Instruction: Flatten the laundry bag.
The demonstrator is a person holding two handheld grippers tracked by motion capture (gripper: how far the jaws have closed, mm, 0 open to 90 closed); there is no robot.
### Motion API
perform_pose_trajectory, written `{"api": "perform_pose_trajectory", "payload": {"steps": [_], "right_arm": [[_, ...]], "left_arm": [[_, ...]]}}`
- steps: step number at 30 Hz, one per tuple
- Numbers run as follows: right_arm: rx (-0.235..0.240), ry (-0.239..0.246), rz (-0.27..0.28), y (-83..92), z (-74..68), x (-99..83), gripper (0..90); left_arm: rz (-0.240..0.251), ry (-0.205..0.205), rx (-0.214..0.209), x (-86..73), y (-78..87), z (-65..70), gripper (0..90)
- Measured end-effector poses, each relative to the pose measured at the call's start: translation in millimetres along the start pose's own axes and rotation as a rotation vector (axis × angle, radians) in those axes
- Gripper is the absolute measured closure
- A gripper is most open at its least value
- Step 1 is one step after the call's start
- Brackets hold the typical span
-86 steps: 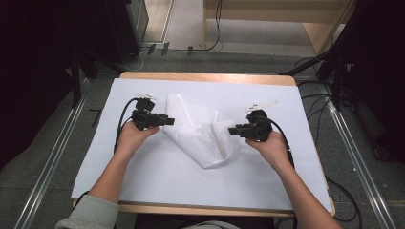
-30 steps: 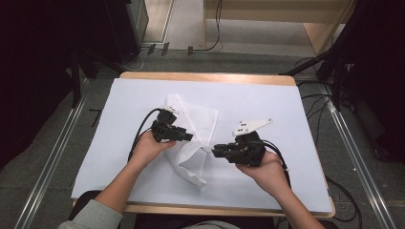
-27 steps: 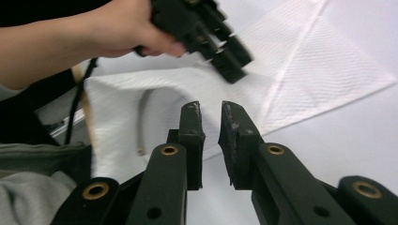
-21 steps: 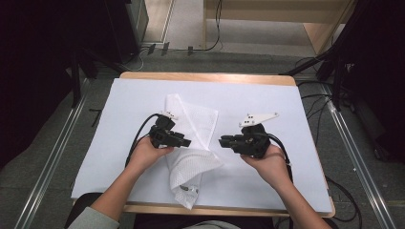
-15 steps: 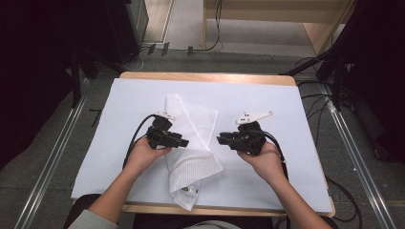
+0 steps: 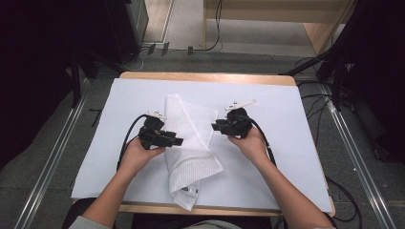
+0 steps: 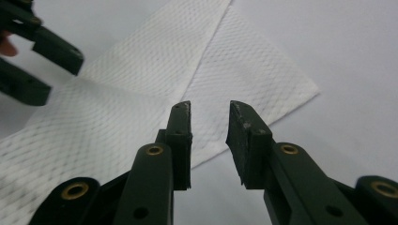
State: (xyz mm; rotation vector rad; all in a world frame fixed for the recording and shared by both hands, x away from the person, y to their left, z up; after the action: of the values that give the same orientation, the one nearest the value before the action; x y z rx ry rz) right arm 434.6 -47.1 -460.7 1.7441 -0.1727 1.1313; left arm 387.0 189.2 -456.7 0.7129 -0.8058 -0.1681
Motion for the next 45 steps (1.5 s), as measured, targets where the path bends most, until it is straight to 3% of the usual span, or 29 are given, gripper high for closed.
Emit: {"api": "perform_pose_trajectory", "payload": {"steps": [4, 5, 10, 15, 24, 26, 28, 32, 33, 35, 37, 40, 45], "right_arm": [[-0.041, -0.016, -0.006, -19.7, 13.4, 6.8, 67.9], [-0.045, -0.063, -0.026, -28.3, 20.6, 10.3, 67.6], [-0.092, -0.069, -0.011, -40.7, 32.3, 17.0, 65.9], [-0.132, -0.126, -0.036, -58.9, 50.8, 15.9, 60.4], [-0.126, -0.101, -0.076, -74.6, 43.6, 9.8, 59.0], [-0.144, -0.081, -0.070, -75.9, 40.9, 9.5, 60.3], [-0.143, -0.075, -0.069, -76.6, 37.6, 9.7, 64.0], [-0.196, -0.028, -0.063, -77.5, 34.6, 9.3, 74.8], [-0.196, -0.028, -0.063, -77.5, 34.6, 9.3, 74.8], [-0.173, -0.050, -0.074, -76.3, 36.3, 8.4, 88.0], [-0.156, -0.064, -0.075, -76.6, 35.7, 8.2, 89.0], [-0.155, -0.047, -0.087, -75.2, 34.6, 8.9, 90.0], [-0.160, -0.077, -0.095, -67.3, 46.5, 8.9, 90.0]], "left_arm": [[0.006, 0.001, 0.003, -1.8, 3.9, 0.7, 50.1], [0.010, 0.001, 0.005, -2.0, 5.0, 0.4, 50.0], [0.025, 0.014, 0.008, -5.2, 10.2, -1.7, 50.0], [0.027, 0.024, 0.019, -9.1, 15.3, -3.6, 50.1], [0.032, 0.032, 0.026, -12.1, 17.6, -5.2, 50.1], [0.033, 0.033, 0.026, -12.1, 17.5, -5.2, 50.0], [0.032, 0.032, 0.026, -12.0, 17.1, -5.2, 50.0], [0.029, 0.032, 0.024, -11.7, 16.3, -4.9, 50.0], [0.029, 0.032, 0.024, -11.7, 16.3, -4.9, 50.0], [0.029, 0.033, 0.024, -11.8, 16.2, -5.0, 50.0], [0.030, 0.032, 0.024, -11.9, 16.1, -5.6, 50.0], [0.030, 0.035, 0.025, -12.0, 16.1, -6.7, 50.0], [0.033, 0.032, 0.023, -11.3, 17.1, -6.5, 50.0]]}}
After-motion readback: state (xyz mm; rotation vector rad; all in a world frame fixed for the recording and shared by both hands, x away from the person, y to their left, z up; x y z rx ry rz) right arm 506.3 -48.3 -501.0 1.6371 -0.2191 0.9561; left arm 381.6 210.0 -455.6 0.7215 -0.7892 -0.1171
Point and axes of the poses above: each handheld gripper's, and its own axes: y roughly backward along the jaws, x roughly out of its top, z roughly to its right, the point moved 5 cm from there along -y, roughly forward along the jaws, and after that the axes turned 14 degrees about -x, right-handed, at the moved point
